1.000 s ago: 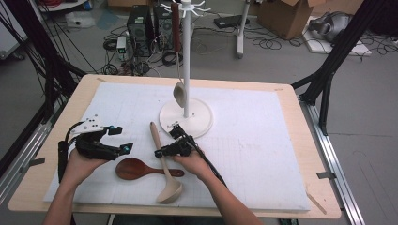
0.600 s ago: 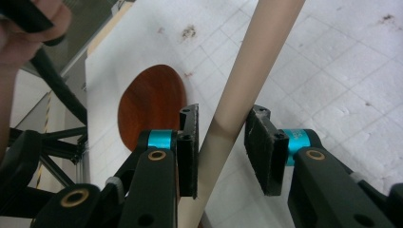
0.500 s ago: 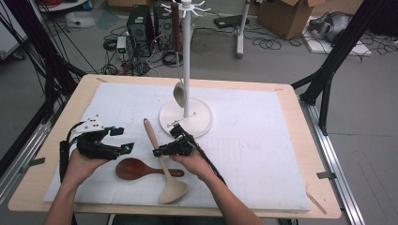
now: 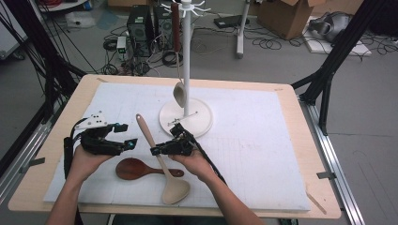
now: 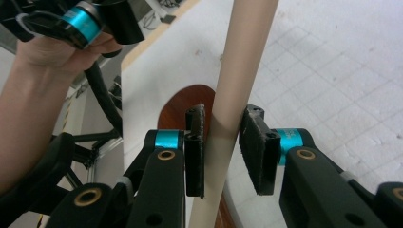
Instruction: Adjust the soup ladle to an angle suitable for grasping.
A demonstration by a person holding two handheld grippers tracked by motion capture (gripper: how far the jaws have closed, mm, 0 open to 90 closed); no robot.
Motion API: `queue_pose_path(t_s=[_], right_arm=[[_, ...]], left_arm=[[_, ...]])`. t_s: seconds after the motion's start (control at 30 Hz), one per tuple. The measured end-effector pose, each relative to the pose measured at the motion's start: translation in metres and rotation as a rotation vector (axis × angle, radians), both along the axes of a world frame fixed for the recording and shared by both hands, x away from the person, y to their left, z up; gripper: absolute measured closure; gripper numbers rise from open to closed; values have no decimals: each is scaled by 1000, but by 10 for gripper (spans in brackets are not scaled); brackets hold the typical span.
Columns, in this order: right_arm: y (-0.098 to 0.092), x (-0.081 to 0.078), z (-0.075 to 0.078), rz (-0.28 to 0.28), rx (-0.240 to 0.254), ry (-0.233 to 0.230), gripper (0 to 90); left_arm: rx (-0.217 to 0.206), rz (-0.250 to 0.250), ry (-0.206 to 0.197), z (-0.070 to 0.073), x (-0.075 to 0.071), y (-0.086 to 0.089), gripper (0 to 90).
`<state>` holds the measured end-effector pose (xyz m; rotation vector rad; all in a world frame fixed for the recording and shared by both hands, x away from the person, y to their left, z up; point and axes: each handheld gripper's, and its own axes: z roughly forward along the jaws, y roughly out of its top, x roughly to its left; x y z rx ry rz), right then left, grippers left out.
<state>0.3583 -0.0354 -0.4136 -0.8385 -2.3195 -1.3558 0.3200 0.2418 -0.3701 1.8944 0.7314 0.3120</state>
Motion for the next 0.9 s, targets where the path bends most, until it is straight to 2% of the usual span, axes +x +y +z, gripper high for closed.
queue_pose_path(t_s=[0.43, 0.7, 0.9], right_arm=[[-4, -5, 16, -5, 61, -63, 765], [-2, -9, 22, 0, 62, -99, 770], [-3, -14, 30, -6, 72, -129, 773]], left_arm=[[-27, -26, 14, 6, 4, -4, 292], [-46, -52, 21, 13, 7, -12, 316], [-79, -77, 30, 17, 9, -16, 348]])
